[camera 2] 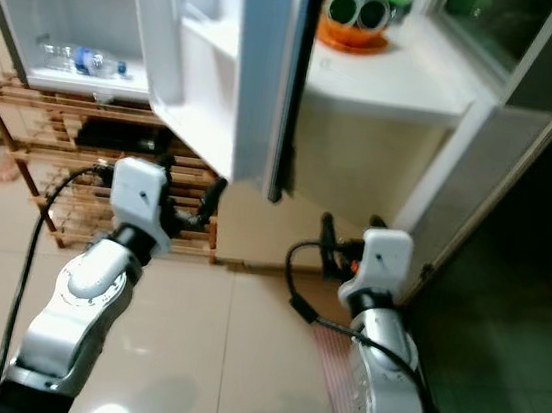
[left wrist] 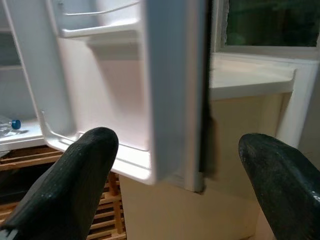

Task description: Restocking fridge

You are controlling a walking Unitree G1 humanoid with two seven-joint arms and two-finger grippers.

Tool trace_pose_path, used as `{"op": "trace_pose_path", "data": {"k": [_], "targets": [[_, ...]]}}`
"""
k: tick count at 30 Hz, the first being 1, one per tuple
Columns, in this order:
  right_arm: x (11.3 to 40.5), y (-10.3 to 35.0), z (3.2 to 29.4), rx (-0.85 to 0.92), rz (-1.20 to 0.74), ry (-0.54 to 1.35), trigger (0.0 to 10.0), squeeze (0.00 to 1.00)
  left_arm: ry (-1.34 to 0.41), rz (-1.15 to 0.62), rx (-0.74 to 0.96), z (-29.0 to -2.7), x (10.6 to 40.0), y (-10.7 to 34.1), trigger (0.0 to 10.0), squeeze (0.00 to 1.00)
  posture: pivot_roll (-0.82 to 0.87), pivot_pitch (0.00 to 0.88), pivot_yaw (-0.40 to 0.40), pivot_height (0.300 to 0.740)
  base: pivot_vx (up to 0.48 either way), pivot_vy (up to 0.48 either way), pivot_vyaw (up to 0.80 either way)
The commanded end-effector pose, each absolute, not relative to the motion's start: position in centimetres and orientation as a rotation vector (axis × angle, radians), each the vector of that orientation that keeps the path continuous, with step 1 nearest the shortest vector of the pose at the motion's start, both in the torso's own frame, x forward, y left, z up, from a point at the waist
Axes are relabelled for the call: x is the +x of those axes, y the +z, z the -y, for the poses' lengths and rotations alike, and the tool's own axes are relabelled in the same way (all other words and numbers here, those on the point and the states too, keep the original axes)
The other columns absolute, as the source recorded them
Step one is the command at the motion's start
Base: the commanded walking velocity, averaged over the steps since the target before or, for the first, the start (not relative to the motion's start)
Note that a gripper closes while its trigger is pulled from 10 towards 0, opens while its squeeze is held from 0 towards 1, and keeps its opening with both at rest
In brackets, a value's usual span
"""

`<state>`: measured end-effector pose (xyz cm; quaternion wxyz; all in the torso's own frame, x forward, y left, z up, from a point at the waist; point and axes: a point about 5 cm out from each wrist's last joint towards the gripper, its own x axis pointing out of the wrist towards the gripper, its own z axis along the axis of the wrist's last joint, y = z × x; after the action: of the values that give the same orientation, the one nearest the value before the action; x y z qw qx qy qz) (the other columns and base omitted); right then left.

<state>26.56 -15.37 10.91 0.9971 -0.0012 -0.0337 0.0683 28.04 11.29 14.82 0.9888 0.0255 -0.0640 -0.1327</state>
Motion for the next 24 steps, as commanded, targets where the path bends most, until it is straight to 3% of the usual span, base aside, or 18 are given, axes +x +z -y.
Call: {"op": "trace_pose_path", "data": {"k": [1,5,8,21,24], "targets": [[26.5,11.1,15.9,-0.011,0.076,0.125,10.0,0.28,-0.289,0.141,0.039,-10.6,28.0,15.1,10.0,0.00,-0.02,0.000,0.011,0.740,0.000,-0.472,0.00],[26.5,11.1,15.9,-0.010,0.077,0.126,10.0,0.28,-0.290,0.139,0.038,-10.6,28.0,15.1,10.0,0.00,-0.02,0.000,0.011,0.740,0.000,-0.472,0.00],[28.1,11.5,16.4,-0.061,0.074,0.120,10.0,0.28,-0.188,0.117,0.018,-11.7,28.4,14.6,10.0,0.00,-0.02,0.000,-0.001,0.740,0.000,0.430,0.00],[28.0,11.3,16.5,-0.057,0.067,0.115,10.0,0.28,-0.173,0.116,0.007,-11.9,28.4,14.6,10.0,0.00,-0.02,0.000,0.000,0.740,0.000,0.446,0.00],[28.1,11.2,16.5,-0.058,0.066,0.115,10.0,0.28,-0.155,0.104,0.013,-12.1,28.5,14.5,10.0,0.00,-0.02,0.000,0.002,0.740,0.000,0.000,0.00]]}}
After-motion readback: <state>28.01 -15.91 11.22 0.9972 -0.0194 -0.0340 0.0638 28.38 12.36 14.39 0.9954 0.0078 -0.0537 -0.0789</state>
